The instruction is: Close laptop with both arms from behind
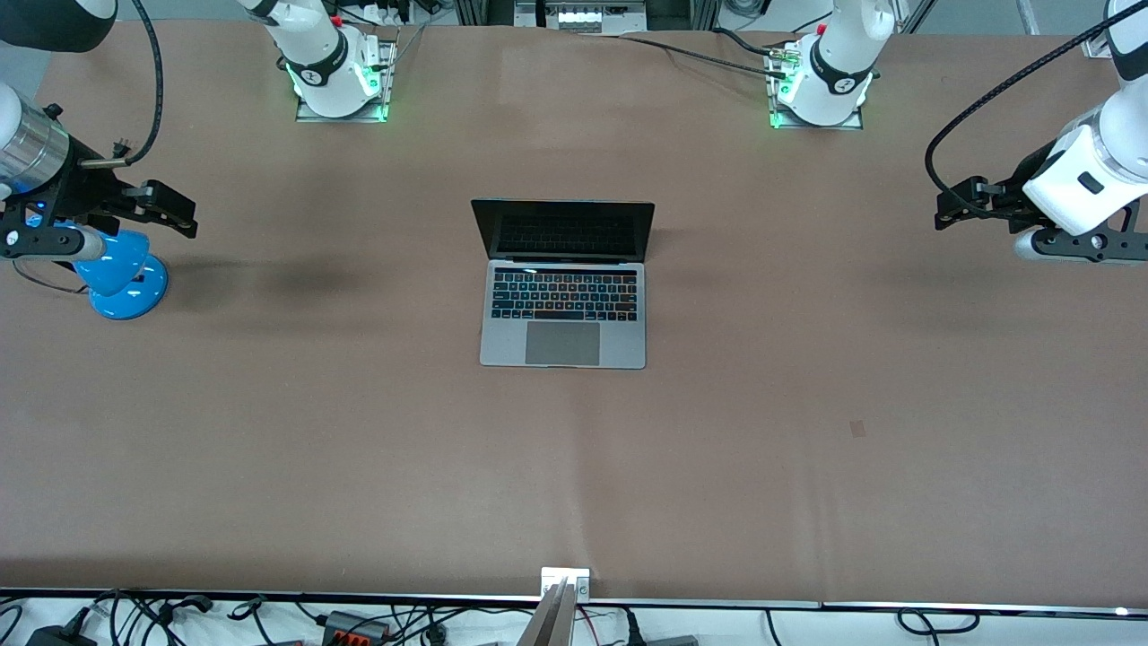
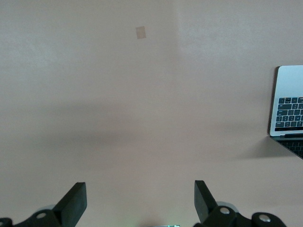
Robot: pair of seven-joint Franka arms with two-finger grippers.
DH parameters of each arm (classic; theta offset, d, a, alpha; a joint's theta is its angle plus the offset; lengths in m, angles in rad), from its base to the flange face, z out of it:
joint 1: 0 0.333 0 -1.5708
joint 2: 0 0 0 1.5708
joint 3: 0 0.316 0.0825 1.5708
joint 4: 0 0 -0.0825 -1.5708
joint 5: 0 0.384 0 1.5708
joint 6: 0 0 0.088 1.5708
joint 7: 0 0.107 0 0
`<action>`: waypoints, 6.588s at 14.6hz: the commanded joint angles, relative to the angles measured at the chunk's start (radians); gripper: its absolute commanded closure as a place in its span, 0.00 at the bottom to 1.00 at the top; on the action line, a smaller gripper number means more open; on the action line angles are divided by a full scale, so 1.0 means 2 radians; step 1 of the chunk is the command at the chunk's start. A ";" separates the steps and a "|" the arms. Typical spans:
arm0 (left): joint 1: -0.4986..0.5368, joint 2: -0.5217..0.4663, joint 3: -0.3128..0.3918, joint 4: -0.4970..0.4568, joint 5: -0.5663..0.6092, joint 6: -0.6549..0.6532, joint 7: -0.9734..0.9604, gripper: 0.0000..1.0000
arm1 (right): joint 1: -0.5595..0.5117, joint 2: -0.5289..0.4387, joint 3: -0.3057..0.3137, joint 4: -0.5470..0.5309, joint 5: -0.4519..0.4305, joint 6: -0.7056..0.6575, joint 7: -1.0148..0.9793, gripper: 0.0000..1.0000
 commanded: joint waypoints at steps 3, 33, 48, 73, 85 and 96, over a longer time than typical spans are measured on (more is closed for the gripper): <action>0.002 -0.005 -0.003 -0.003 -0.006 -0.003 -0.004 0.00 | -0.004 0.004 0.001 0.011 0.006 -0.009 -0.006 0.00; -0.021 0.098 -0.025 0.065 -0.016 -0.061 0.004 0.99 | 0.047 0.039 0.006 -0.096 0.189 -0.033 0.078 1.00; -0.029 0.024 -0.286 -0.126 -0.119 0.039 -0.203 0.99 | 0.218 -0.101 0.007 -0.392 0.298 0.240 0.135 1.00; -0.027 0.054 -0.351 -0.268 -0.210 0.421 -0.213 0.99 | 0.278 0.048 0.003 -0.323 0.327 0.371 0.139 1.00; 0.025 0.130 -0.343 -0.232 -0.188 0.482 -0.158 0.99 | 0.268 0.115 0.001 -0.261 0.326 0.370 0.138 1.00; 0.020 0.241 -0.328 -0.162 -0.139 0.550 -0.160 0.99 | 0.247 0.187 0.001 -0.190 0.321 0.370 0.132 1.00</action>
